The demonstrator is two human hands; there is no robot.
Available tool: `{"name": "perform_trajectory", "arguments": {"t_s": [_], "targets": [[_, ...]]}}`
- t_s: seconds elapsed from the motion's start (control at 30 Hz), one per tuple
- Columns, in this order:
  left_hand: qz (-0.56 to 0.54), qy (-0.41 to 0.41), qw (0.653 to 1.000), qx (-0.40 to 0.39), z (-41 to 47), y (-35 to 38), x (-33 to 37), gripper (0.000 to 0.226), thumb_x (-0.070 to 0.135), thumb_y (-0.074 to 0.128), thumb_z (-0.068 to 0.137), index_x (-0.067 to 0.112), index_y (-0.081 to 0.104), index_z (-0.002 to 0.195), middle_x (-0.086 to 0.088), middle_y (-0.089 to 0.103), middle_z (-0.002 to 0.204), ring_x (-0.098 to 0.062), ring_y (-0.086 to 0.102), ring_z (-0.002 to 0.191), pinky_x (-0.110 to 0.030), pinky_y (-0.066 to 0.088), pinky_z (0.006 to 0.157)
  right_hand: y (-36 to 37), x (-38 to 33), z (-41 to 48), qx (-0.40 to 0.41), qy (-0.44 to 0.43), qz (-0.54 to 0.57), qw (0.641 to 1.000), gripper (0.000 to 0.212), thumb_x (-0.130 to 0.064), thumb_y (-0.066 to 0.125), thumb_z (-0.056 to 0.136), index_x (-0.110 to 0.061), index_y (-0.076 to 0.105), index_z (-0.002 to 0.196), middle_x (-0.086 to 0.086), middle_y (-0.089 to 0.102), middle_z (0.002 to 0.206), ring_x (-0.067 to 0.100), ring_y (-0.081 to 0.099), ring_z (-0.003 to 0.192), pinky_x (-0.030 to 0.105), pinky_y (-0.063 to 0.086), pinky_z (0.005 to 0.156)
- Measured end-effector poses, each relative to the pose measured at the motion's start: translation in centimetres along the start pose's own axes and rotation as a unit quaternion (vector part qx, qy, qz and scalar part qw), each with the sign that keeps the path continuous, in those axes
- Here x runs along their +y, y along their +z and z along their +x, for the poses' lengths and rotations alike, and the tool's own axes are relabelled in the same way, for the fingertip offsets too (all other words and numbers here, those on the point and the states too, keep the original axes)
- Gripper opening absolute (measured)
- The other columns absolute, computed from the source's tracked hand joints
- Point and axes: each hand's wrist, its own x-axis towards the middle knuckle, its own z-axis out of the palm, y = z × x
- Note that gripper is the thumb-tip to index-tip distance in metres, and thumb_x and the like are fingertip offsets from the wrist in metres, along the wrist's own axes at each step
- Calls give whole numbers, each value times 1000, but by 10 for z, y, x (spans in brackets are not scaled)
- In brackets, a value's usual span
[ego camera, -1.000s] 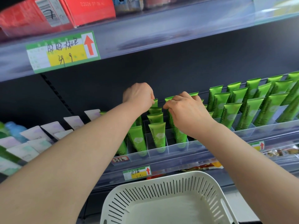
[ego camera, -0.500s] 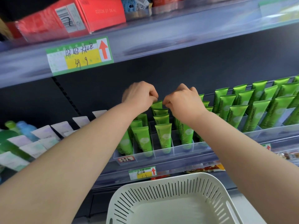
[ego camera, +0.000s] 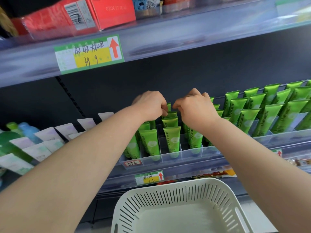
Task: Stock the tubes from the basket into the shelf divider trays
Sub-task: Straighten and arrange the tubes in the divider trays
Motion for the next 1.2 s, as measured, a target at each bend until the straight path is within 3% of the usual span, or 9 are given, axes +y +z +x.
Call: {"name": "perform_trajectory", "arguments": {"t_s": [0.13,0.23,0.33,0.57,0.83,1.0,1.2], "targets": [[-57,-21,998,25,3,-6,-1,16,47,75,78,33,76,85,14,68,84,-14,61,83,-29,46,68,1,-1,0,1,-1,4,1000,40,-9,49,88,-33,61,118,-6,66,110,21,39,115,36,28,78],[-53,-48,994,77,8,-9,0,9,37,75,82,31,75,89,13,69,93,-15,63,92,-32,51,75,1,0,0,4,-2,11,1000,38,-10,48,89,-31,62,118,-6,66,111,21,39,116,36,28,79],[0,-64,997,49,14,-4,3,19,34,76,82,31,73,101,8,69,106,-19,62,101,-33,52,80,2,4,-3,5,-9,26,1000,32,-15,47,93,-29,62,117,-5,65,113,22,41,115,36,30,78],[9,-47,996,77,21,11,12,9,24,72,86,28,75,93,5,71,100,-20,64,94,-27,47,71,6,14,-8,10,-29,63,998,25,-26,47,96,-25,65,113,-1,63,111,24,50,105,40,44,85],[-62,-54,994,75,16,5,9,12,26,75,84,27,76,95,7,71,101,-18,63,98,-34,54,84,3,9,-12,23,-38,71,997,25,-25,48,96,-27,65,113,-1,61,115,24,51,105,39,44,83],[-91,-48,989,104,-7,-10,-18,12,22,73,84,27,76,94,11,71,98,-15,64,97,-35,53,85,-5,-12,-11,46,-57,79,994,26,-23,47,96,-27,64,115,-2,61,116,24,50,104,37,40,79],[-90,-47,991,90,-35,-18,-48,4,25,76,80,29,76,79,23,61,70,-8,64,85,-31,53,79,-5,-46,-18,8,-110,83,990,24,-36,50,95,-29,64,114,-9,64,108,18,42,116,35,34,81]]}}
